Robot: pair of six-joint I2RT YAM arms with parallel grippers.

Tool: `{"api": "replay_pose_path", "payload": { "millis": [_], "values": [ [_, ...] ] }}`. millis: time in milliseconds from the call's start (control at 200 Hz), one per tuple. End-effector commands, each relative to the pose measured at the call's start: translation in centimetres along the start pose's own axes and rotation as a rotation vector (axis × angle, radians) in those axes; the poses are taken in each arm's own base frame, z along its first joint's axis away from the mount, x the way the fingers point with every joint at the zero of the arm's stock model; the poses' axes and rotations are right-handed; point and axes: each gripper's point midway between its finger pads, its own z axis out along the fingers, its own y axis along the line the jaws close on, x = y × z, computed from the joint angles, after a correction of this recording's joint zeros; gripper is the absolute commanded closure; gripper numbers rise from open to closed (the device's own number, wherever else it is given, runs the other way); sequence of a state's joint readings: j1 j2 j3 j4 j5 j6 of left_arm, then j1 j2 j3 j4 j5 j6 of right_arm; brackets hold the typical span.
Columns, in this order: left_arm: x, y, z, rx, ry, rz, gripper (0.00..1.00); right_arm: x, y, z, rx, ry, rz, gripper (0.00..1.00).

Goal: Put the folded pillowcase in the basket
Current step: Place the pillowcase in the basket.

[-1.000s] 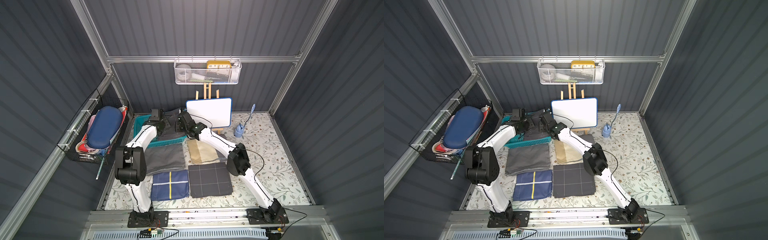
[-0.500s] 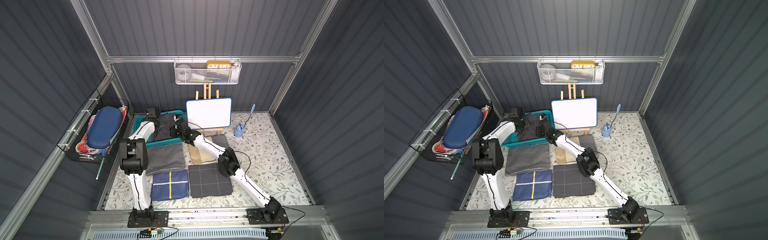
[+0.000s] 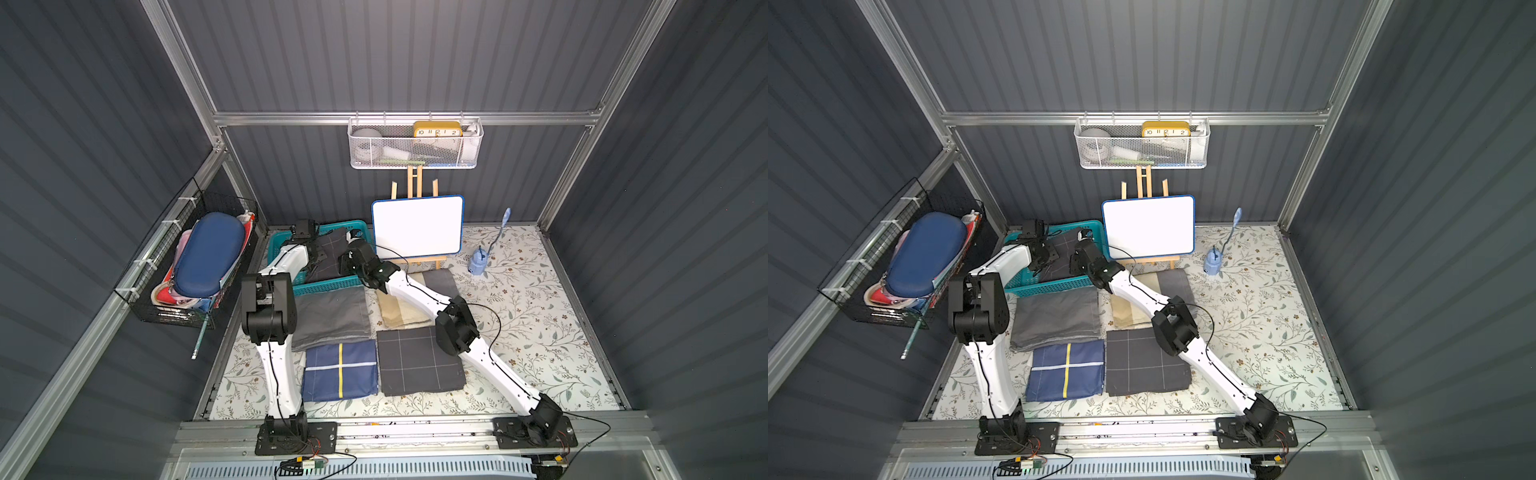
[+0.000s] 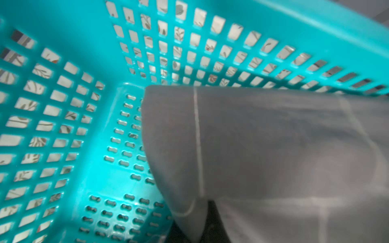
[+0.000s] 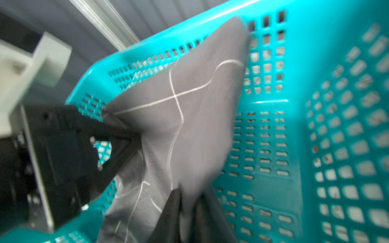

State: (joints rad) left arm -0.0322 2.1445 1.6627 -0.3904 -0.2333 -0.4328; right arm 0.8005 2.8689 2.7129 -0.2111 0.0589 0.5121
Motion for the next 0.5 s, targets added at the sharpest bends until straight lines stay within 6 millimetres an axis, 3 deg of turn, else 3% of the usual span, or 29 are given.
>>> {"api": "replay_pose_path", "payload": {
  "millis": [0,170,315,495],
  "values": [
    [-0.8,0.6,0.4,-0.038,-0.007,0.013,1.00,-1.9,-0.1,-0.9,0.038,-0.039,-0.011,0.66],
    [-0.9,0.6,1.4,-0.041,-0.006,0.043,1.00,-3.6,0.3,-2.3,0.059,-0.061,-0.032,0.53],
    [-0.4,0.5,1.9,-0.037,0.017,0.058,0.95,-5.4,0.3,-4.0,0.093,-0.084,-0.047,0.52],
    [1.0,1.0,0.8,-0.034,0.048,0.005,0.90,-7.9,0.8,-6.7,0.112,-0.115,-0.054,0.51]
  ]
}}
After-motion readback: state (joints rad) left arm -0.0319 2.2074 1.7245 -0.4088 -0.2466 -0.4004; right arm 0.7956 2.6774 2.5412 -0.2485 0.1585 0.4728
